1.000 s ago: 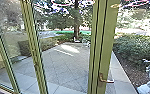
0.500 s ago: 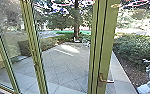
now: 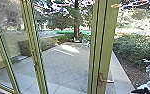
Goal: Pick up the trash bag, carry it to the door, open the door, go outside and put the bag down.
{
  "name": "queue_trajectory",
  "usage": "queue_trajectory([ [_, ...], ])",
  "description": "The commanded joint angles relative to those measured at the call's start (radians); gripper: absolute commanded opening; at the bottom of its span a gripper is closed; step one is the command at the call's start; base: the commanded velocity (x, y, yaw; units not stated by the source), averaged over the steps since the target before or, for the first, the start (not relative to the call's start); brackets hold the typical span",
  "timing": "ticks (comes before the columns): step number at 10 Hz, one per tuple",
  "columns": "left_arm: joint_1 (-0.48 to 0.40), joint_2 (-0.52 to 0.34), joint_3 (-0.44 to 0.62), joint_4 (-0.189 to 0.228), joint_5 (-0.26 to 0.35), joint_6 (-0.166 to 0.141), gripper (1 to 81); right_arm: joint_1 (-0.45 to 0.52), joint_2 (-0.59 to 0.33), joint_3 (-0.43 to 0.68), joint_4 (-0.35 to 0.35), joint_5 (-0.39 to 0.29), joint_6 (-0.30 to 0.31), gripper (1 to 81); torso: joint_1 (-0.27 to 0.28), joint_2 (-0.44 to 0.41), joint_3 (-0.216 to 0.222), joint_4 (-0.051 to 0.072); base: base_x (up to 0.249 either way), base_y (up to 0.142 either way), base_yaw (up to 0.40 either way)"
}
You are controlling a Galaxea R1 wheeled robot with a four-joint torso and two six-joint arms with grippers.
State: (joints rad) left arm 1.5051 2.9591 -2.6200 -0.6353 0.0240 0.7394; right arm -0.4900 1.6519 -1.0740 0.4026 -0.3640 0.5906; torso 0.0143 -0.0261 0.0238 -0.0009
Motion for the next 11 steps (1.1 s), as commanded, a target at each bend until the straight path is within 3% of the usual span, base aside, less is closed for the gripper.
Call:
queue_trajectory([
  [1, -0.058, 0.009, -0.014, -0.007, 0.074, 0.003, 1.0, 0.173, 0.035, -0.067, 0.009, -0.116, 0.106, 81.1, 0.0, 0.0, 0.0, 0.0, 0.0, 0.0, 0.0],
  [3, -0.058, 0.029, -0.04, -0.007, 0.074, 0.003, 1.0, 0.198, 0.096, -0.133, 0.001, -0.142, 0.185, 81.1, 0.0, 0.0, 0.0, 0.0, 0.0, 0.0, 0.0],
  [7, -0.059, 0.032, -0.051, -0.007, 0.074, 0.003, 1.0, 0.248, 0.198, -0.197, -0.002, -0.164, 0.27, 81.1, 0.0, 0.0, 0.0, 0.0, 0.0, 0.0, 0.0],
  [11, -0.059, 0.032, -0.051, -0.007, 0.074, 0.003, 1.0, 0.264, 0.286, -0.262, -0.065, -0.173, 0.477, 81.1, 0.001, 0.0, -0.001, 0.0, 0.0, 0.0, 0.0],
])
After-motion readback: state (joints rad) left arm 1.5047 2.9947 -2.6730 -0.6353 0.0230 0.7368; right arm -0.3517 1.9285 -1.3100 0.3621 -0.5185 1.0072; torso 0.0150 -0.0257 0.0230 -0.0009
